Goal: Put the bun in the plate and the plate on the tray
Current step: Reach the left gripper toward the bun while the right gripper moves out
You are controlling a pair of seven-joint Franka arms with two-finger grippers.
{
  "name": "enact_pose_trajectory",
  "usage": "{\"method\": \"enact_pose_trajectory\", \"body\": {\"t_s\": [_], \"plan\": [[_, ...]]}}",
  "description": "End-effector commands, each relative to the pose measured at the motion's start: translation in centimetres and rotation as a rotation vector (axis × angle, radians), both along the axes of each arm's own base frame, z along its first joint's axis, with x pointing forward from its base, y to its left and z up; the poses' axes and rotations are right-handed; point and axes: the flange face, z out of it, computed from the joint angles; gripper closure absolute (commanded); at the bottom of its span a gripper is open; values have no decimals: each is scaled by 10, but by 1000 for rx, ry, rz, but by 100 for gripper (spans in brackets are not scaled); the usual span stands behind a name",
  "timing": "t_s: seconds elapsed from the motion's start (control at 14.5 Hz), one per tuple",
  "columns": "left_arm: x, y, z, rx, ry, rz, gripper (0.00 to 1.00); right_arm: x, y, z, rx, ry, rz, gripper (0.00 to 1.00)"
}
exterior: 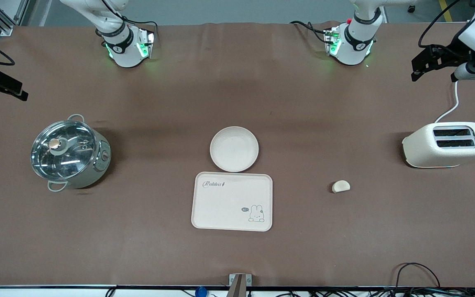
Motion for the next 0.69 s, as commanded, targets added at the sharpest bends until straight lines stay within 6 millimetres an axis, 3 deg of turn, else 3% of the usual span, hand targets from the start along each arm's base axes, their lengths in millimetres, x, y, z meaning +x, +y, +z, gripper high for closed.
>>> {"method": "enact_pose_trajectory", "body": {"t_s": [0.0, 0.21, 0.34, 0.55, 0.62], "plan": [[1, 2, 6, 20, 3, -11, 0, -3, -1, 2, 3, -3, 7, 0], [10, 3, -3, 21, 20, -9, 0, -3, -1, 2, 3, -6, 7, 0], [25, 5, -22, 24, 58, -10, 0, -2, -1, 1, 3, -8, 7, 0], [55, -3, -73, 26, 109, 50, 0, 7, 23, -1, 48, -51, 32, 0], [69, -10, -99, 33, 124, 140, 0, 12, 27, -9, 67, -50, 35, 0]]}}
